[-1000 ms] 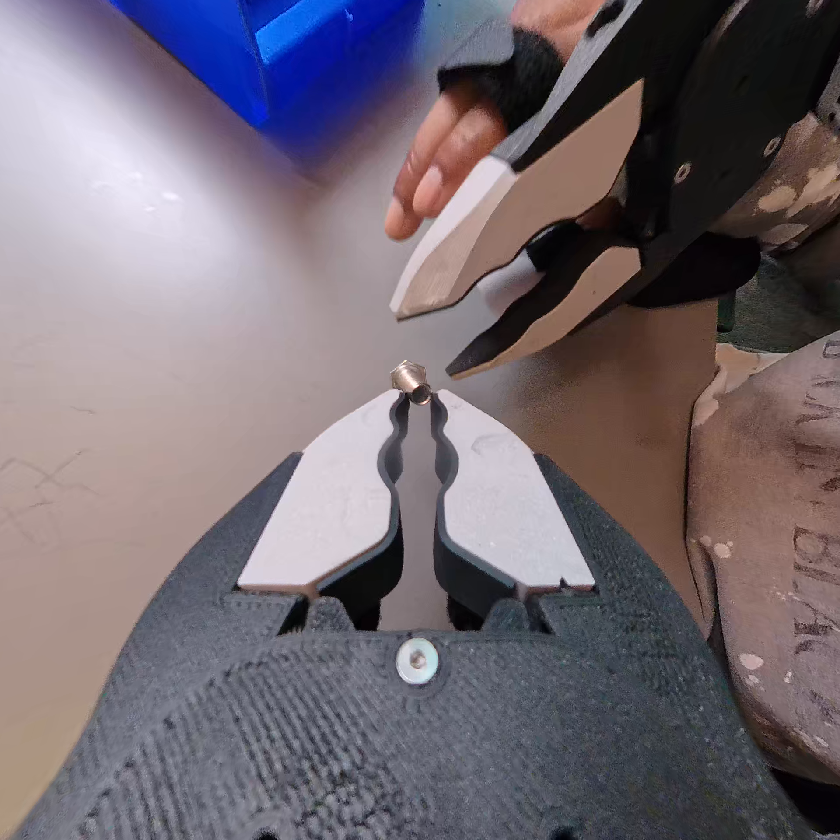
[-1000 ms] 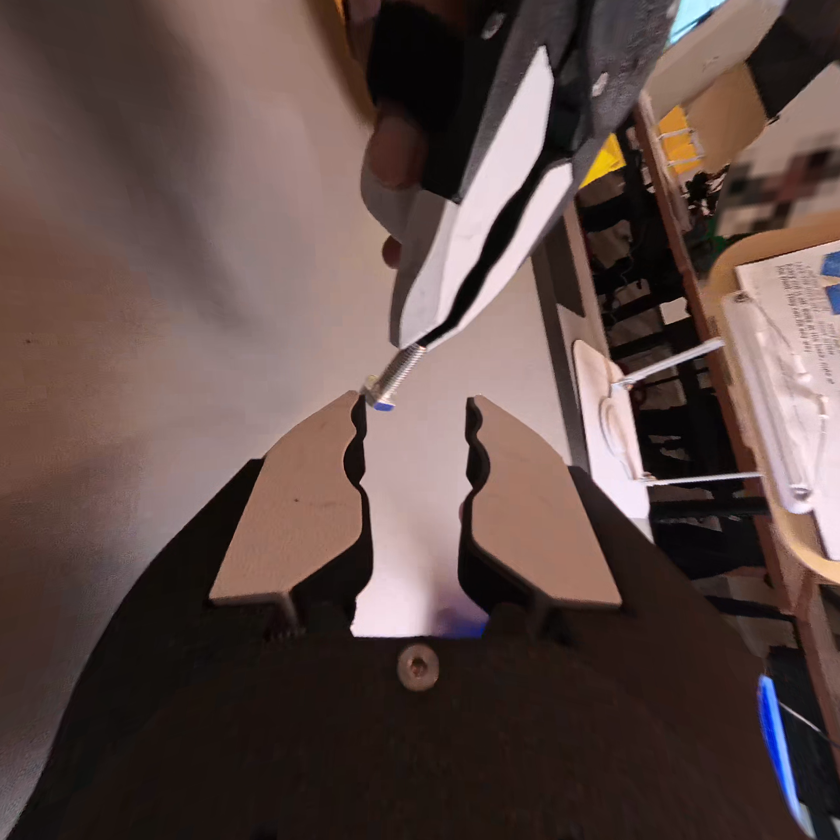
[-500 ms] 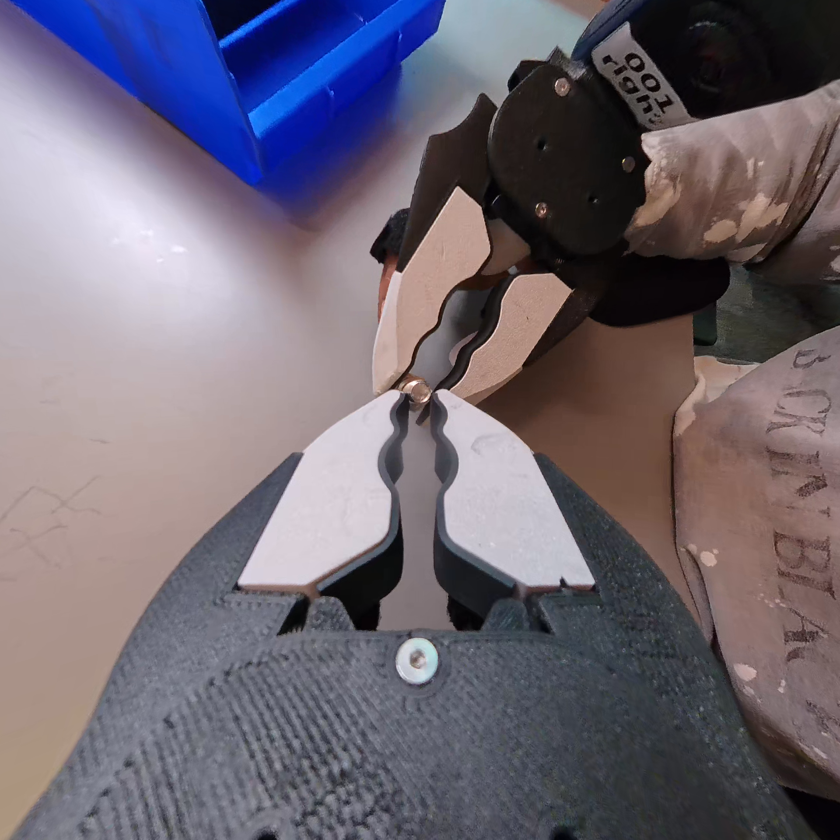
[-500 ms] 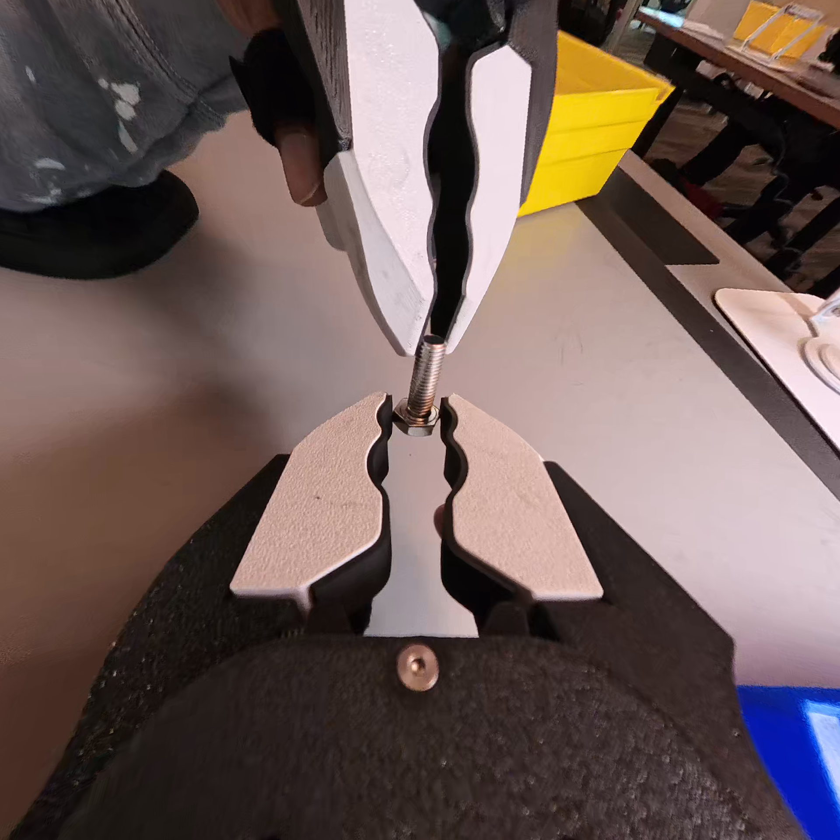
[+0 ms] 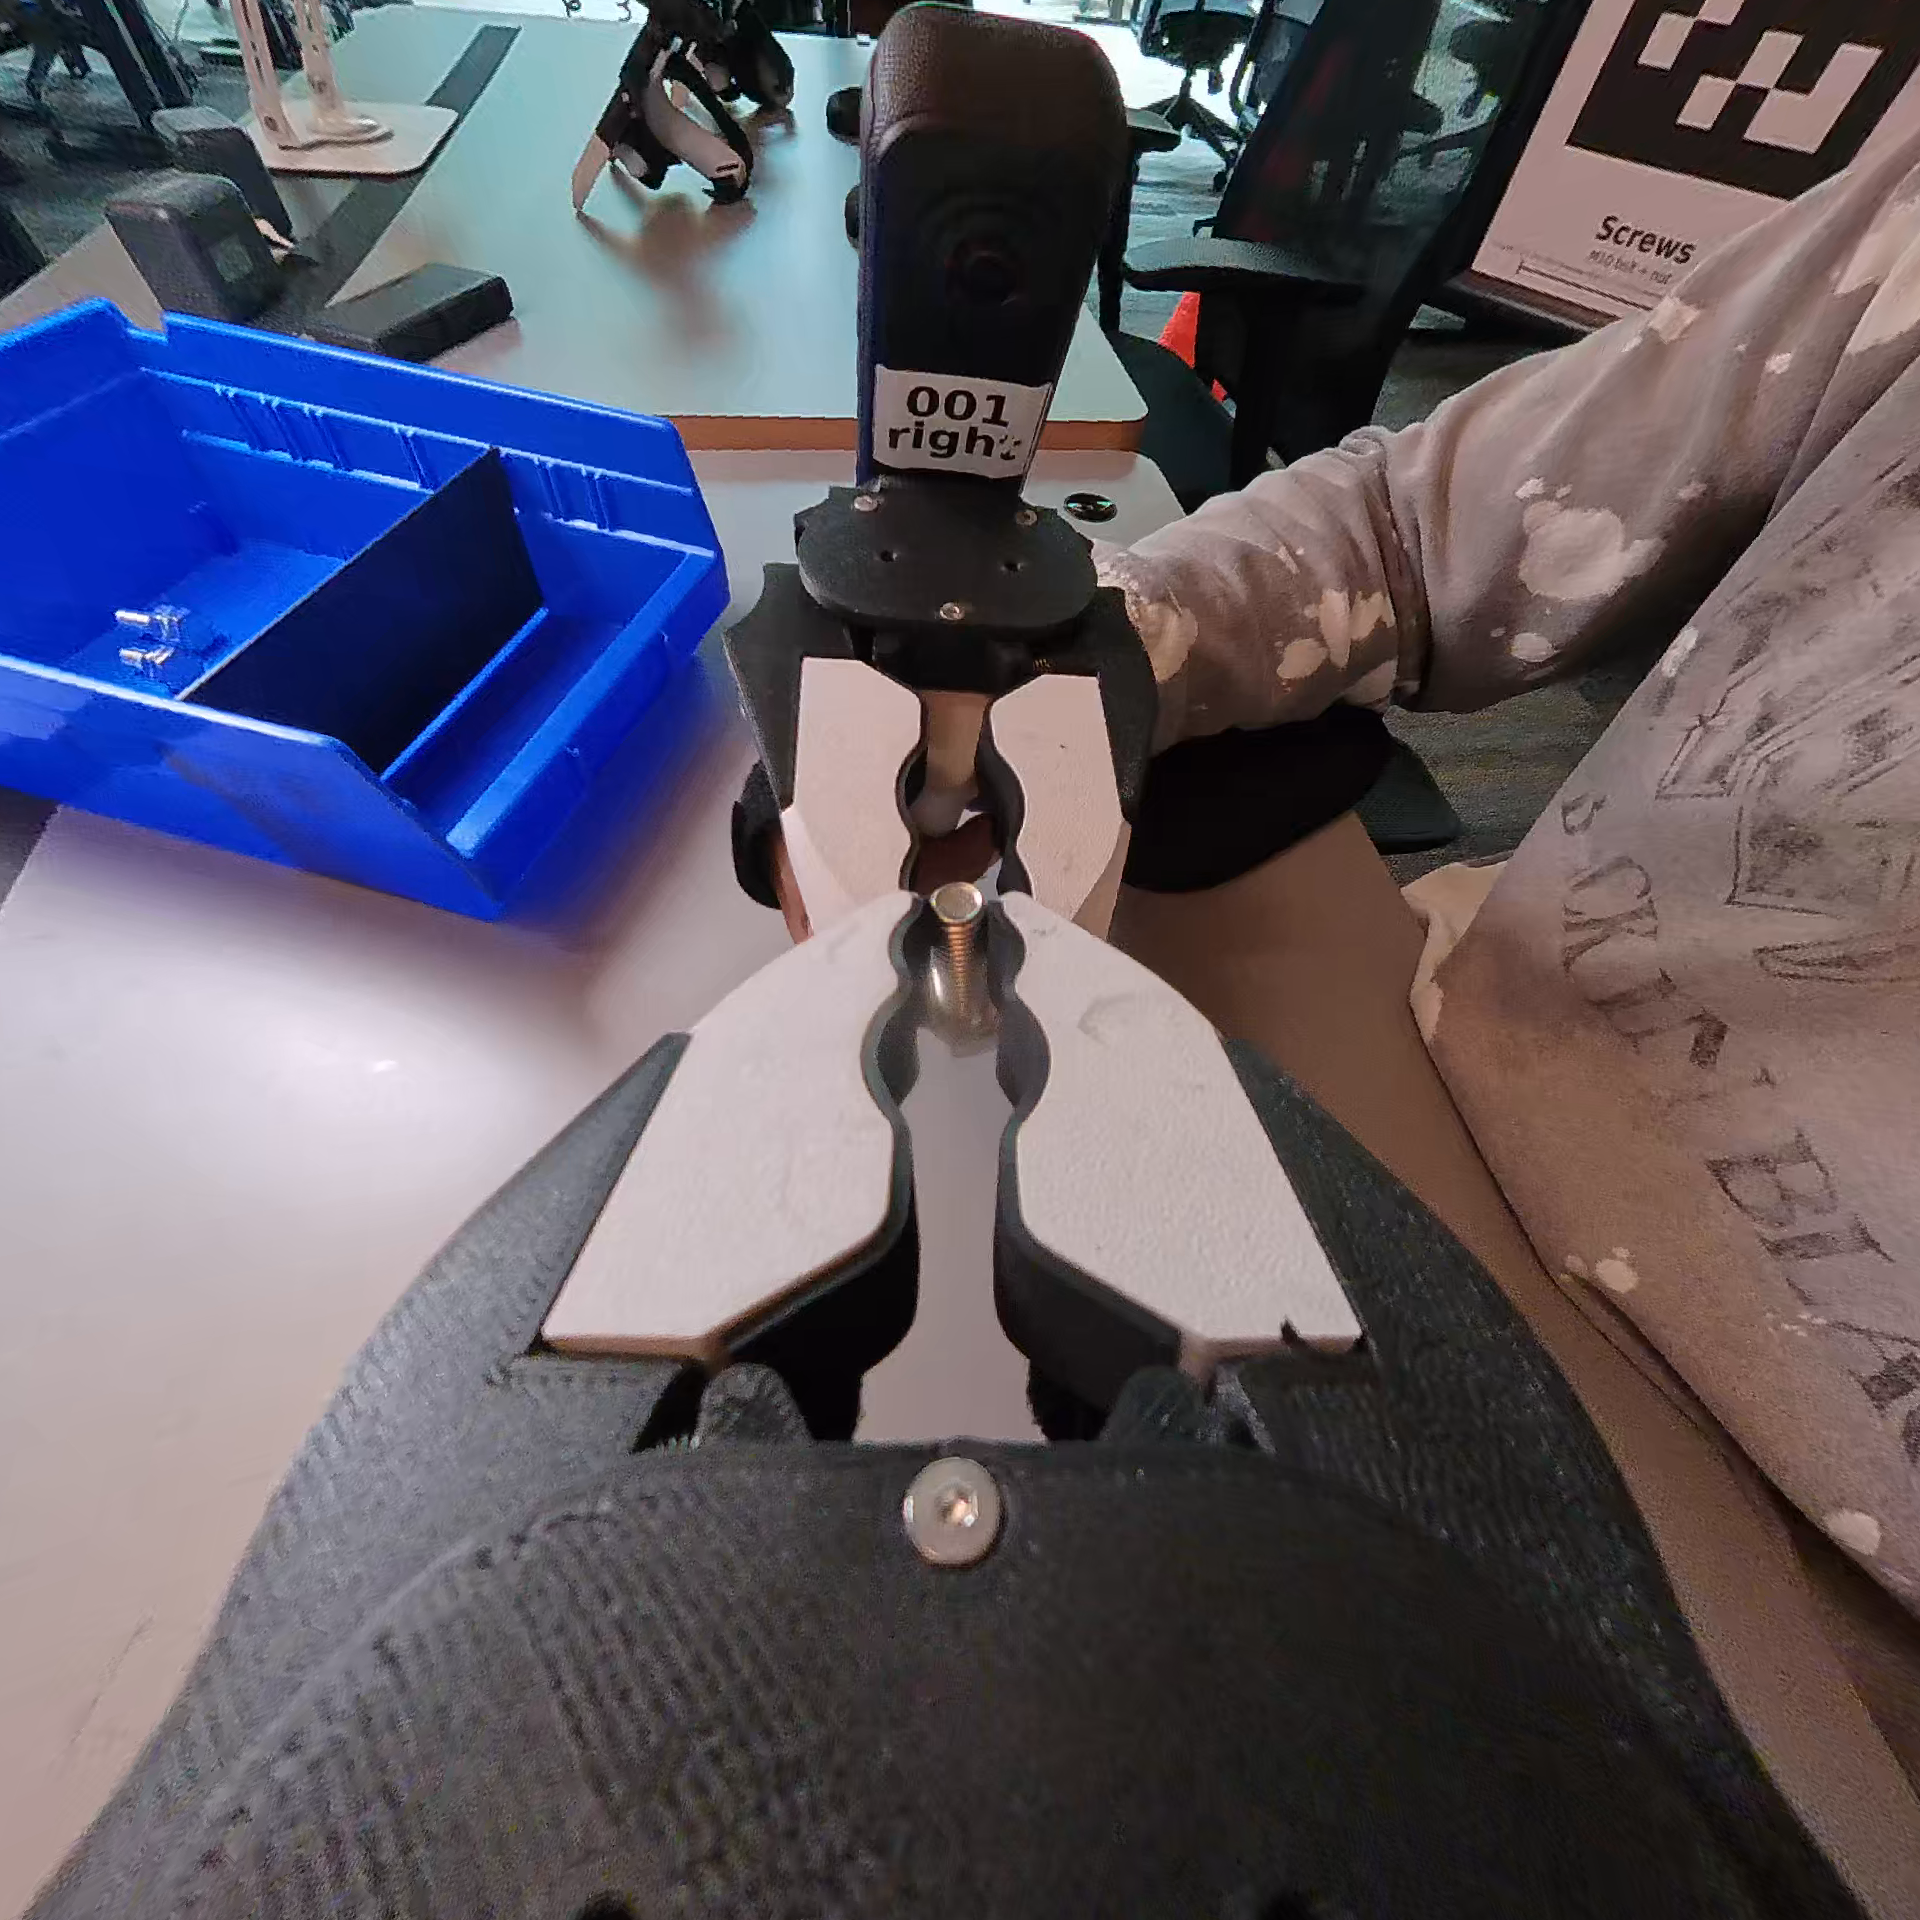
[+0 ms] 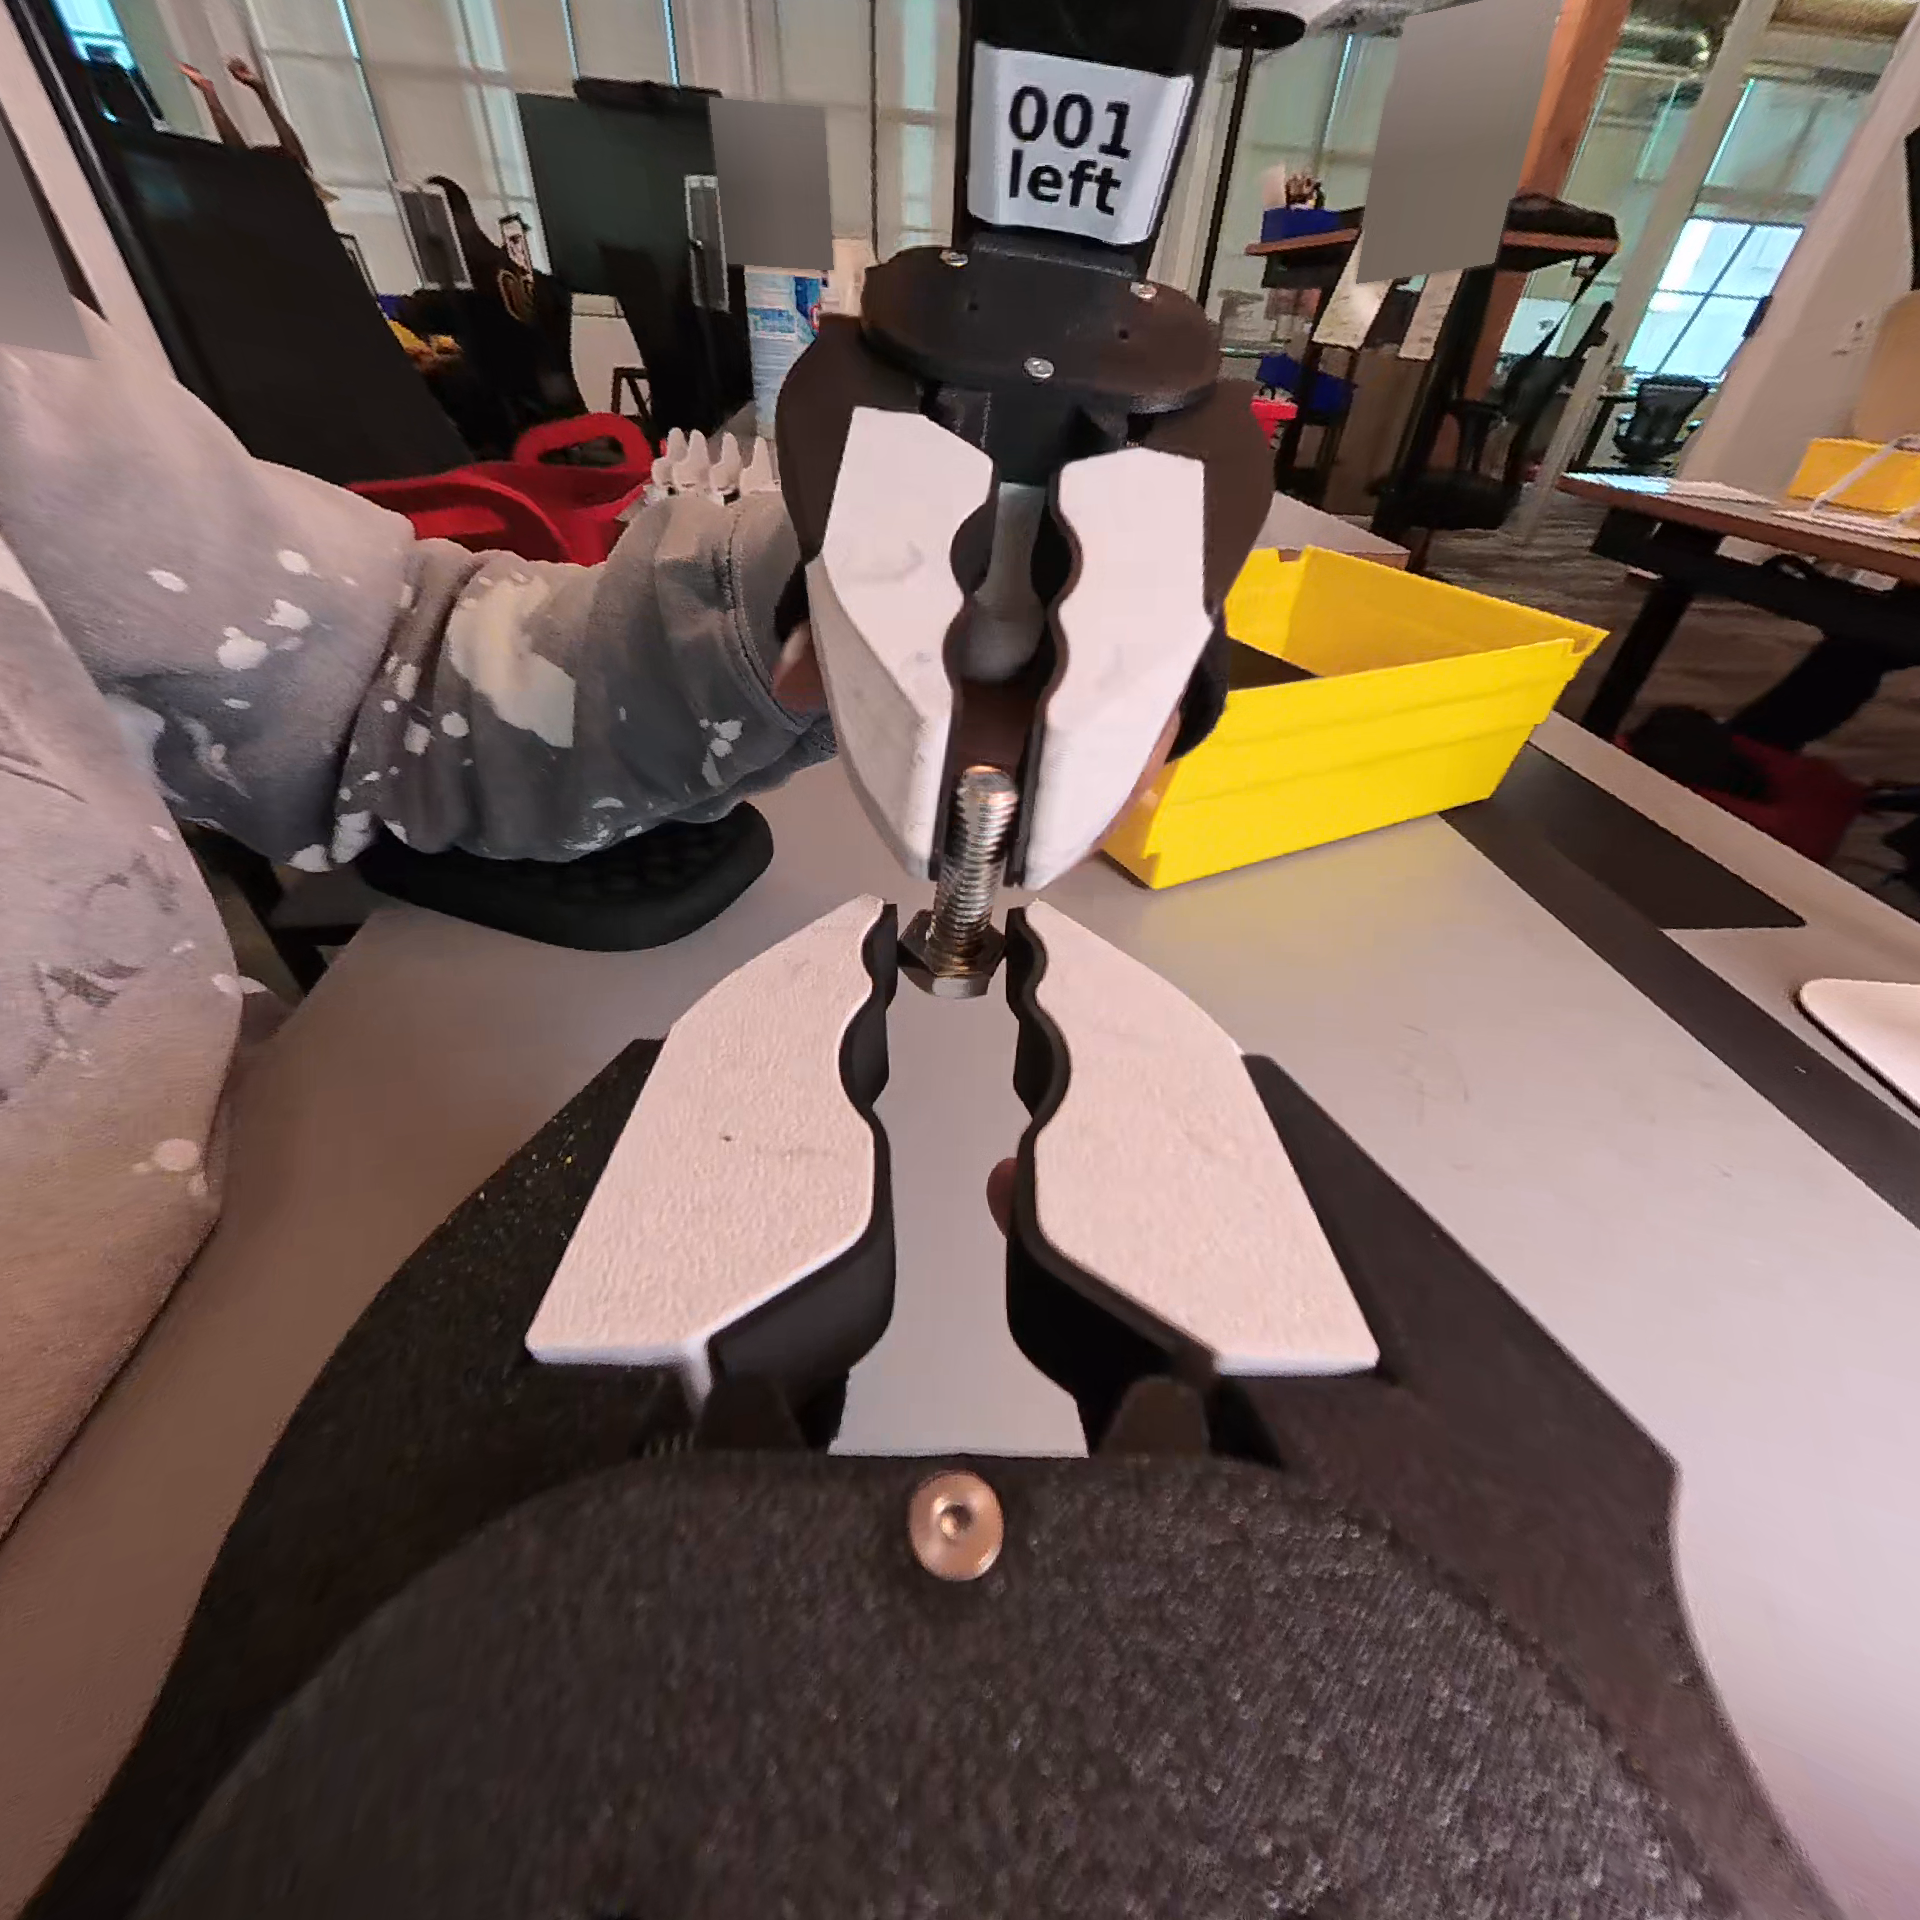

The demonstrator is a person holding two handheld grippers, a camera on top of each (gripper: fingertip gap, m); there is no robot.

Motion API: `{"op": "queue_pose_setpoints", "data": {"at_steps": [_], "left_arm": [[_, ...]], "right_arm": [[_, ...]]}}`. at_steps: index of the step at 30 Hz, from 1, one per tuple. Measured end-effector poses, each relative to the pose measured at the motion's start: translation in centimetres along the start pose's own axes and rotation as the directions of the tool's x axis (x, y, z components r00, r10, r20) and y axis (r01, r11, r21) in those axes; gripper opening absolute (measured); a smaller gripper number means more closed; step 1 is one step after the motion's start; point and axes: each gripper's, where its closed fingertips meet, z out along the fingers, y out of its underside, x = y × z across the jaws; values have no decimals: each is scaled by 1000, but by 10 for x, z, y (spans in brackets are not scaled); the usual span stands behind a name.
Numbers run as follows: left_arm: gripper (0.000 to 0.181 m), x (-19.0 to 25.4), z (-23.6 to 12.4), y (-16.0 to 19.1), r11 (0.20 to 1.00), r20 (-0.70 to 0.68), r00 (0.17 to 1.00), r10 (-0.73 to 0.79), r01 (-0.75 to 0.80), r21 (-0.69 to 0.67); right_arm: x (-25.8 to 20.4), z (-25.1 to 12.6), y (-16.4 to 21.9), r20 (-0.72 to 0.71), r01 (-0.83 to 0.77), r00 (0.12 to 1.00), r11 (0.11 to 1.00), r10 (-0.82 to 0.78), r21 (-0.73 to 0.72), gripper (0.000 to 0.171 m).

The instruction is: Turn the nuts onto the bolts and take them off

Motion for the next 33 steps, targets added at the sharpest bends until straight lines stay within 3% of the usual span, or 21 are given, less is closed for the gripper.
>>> {"op": "queue_pose_setpoints", "data": {"at_steps": [11, 33], "left_arm": [[10, -13, -13, -20, 991, 86, 996, -7, -4, 130], [10, -29, -8, -27, 972, 148, 984, -94, 59, 226]], "right_arm": [[18, -7, -14, -88, -96, 990, 989, 107, 115, 30], [34, -12, -20, -220, -98, 966, 983, 132, 158, 18]]}}
